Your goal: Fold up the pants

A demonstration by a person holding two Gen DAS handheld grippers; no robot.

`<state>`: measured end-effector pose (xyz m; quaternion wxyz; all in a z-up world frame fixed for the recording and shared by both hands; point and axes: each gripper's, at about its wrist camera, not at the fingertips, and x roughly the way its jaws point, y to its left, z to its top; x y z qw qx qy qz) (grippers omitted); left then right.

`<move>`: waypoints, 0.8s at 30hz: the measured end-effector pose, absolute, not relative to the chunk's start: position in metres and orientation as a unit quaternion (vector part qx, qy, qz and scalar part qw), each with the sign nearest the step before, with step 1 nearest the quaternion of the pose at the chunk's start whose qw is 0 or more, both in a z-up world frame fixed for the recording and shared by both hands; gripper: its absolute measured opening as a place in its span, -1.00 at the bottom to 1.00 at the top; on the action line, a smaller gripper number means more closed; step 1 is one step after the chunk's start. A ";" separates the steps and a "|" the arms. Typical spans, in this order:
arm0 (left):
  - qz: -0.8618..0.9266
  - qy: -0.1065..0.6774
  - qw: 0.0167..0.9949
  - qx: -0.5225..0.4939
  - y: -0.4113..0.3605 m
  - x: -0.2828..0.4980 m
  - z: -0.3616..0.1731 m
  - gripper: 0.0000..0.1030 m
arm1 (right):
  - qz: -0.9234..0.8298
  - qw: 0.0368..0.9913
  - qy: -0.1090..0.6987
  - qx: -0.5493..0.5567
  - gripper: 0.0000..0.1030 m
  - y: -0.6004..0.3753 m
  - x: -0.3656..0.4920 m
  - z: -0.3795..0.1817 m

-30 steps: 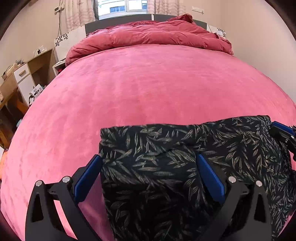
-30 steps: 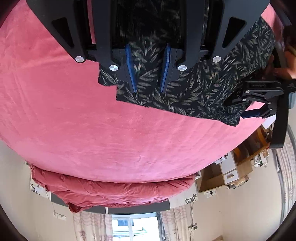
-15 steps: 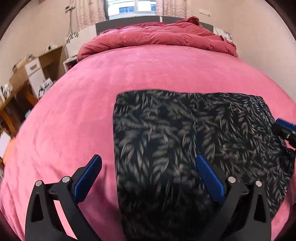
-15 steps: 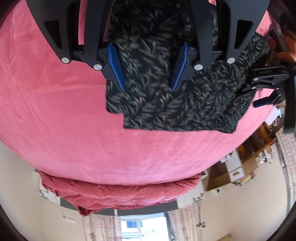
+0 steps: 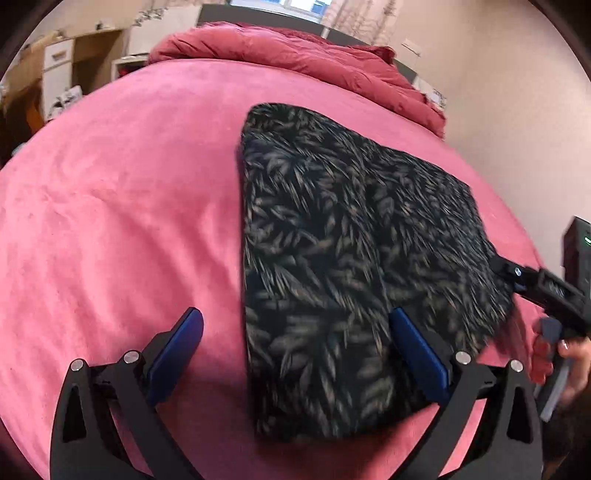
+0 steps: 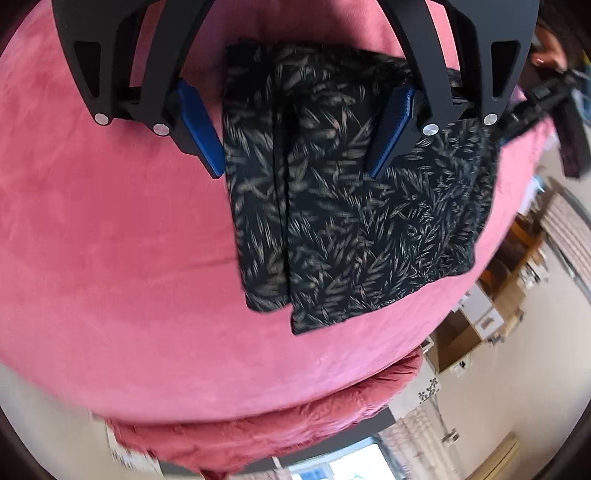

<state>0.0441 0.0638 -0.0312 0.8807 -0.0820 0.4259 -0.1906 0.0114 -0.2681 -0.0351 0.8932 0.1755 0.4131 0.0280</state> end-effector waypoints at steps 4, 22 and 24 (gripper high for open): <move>-0.228 0.436 0.868 -0.072 0.065 0.053 -0.032 0.96 | 0.060 0.863 0.430 0.258 0.51 -0.289 0.017 -0.047; -0.268 0.432 0.859 -0.060 0.043 0.057 -0.019 -0.04 | 0.121 0.858 0.417 0.275 -0.27 -0.294 0.040 -0.048; -0.263 0.422 0.865 -0.062 0.047 0.052 -0.014 -0.20 | 0.124 0.868 0.403 0.263 -0.31 -0.291 0.035 -0.041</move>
